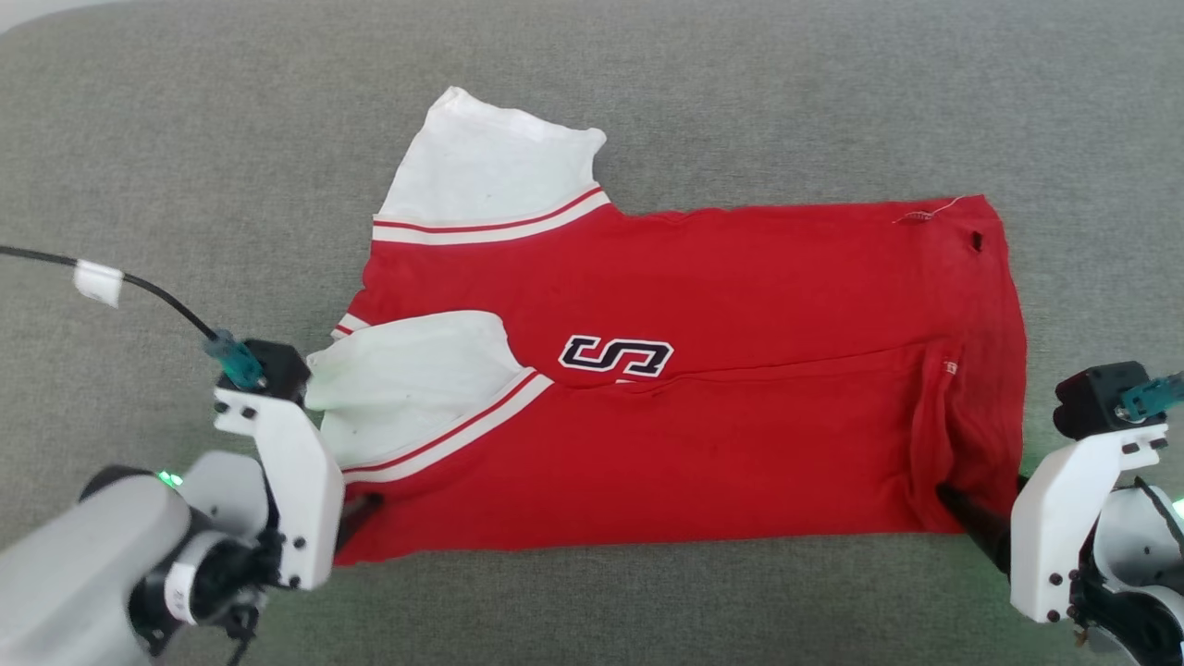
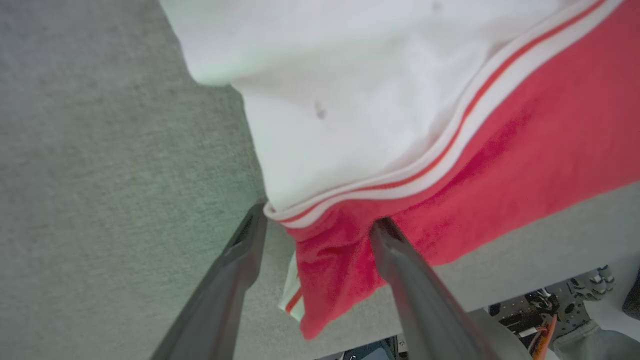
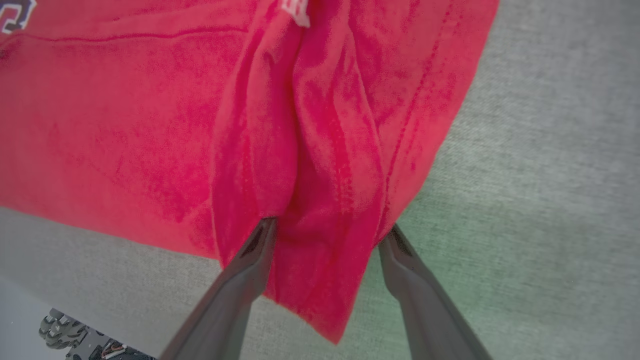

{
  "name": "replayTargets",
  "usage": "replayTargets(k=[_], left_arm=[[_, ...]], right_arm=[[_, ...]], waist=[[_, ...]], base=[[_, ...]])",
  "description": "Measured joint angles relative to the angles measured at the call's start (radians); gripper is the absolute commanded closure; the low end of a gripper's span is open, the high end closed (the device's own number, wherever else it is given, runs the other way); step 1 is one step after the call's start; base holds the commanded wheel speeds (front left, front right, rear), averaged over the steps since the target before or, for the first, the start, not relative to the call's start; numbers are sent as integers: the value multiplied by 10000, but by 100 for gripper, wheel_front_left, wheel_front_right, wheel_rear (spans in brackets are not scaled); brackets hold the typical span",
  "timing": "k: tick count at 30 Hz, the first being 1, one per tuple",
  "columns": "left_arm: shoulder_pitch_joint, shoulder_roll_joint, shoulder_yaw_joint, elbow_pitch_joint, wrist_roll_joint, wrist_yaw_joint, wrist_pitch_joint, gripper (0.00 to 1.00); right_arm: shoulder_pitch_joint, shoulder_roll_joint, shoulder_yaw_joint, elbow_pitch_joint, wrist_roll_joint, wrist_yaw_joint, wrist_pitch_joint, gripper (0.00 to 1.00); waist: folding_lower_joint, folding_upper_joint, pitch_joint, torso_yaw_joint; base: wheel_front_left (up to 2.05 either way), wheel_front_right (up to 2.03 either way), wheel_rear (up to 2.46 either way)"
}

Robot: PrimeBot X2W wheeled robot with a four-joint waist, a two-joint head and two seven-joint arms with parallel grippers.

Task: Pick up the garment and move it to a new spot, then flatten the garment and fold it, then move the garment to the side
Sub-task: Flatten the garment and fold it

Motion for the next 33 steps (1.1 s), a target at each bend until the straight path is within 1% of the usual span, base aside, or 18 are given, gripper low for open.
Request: replayTargets(k=[4,7,8,11,14,16,20,22,25,28,33], left_arm=[[-243,163,332,33,-15,27,-125,0],[-614,447,627,-128,17,98,-209,0],[-901,621,792,-230,111,77,-282,0],[-1471,746,991,-215,357,-150,-339,0],[-2019,706,1183,61,493,-579,-518,0],[-2402,677,1235,408,782,-905,-604,0],[-3066,623,1402,1425,976,-1492,-807,0],[-3363,577,1452,1985,1057,-1795,-911,0],[-3754,453,1524,2890,1106,-2148,-1003,0],[-4150,245,1490,3756,1325,-2527,-1028,0],[-4806,-171,1279,5003,1636,-2976,-901,0]], right_arm=[[-74,-73,-17,-15,-150,0,-527,0],[-125,-109,-111,-286,-234,0,-1003,0],[-168,50,-270,-558,-236,0,-1406,0],[-316,328,-426,-982,-251,0,-2159,0],[-624,629,-485,-1258,-479,0,-3080,0],[-830,938,-570,-1350,-688,0,-3777,0],[-1467,1480,-479,-1461,-1141,0,-5490,0],[-1672,1609,-336,-1436,-1417,0,-6328,0],[-1875,1789,-10,-1193,-1547,0,-7275,0],[-1994,1931,134,-989,-1595,0,-7860,0],[-2066,2044,274,-790,-1645,0,-8111,0]], waist=[[0,0,-76,-124],[0,0,-139,-261],[0,1,-169,-383],[0,0,-194,-608],[0,1,-177,-893],[0,1,-145,-1109],[0,1,-23,-1638],[0,1,62,-1923],[0,1,217,-2367],[0,1,412,-2767],[1,2,830,-3224]], base=[[0,0,0],[0,0,0],[0,0,0],[0,0,0],[0,0,0],[0,0,0],[0,0,0],[0,0,0],[0,0,0],[0,0,0],[0,0,0]])
